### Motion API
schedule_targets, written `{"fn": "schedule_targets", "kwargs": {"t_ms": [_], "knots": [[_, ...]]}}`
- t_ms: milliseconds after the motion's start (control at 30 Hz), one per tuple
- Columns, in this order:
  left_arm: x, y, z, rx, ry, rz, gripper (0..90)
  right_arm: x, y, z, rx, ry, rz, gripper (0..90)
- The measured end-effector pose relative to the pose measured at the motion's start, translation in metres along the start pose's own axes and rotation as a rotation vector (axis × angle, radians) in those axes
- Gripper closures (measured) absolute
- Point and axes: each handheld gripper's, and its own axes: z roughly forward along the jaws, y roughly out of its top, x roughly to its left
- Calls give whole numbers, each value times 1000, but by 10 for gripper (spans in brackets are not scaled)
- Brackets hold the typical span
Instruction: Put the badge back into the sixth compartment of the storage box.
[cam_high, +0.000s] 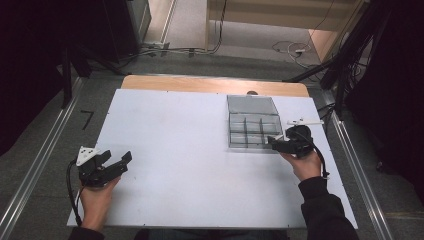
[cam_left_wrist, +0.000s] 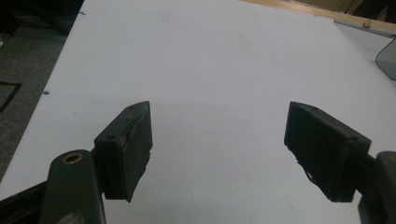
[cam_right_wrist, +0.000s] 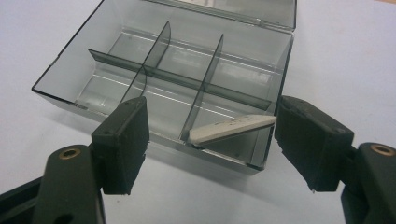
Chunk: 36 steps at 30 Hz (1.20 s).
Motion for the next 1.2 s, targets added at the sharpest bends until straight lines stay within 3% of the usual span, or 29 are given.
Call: {"fn": "schedule_targets", "kwargs": {"t_ms": [1200], "knots": [[0, 0, 0, -2, 4, -1, 236, -5, -33, -16, -48, 52, 36, 222]]}}
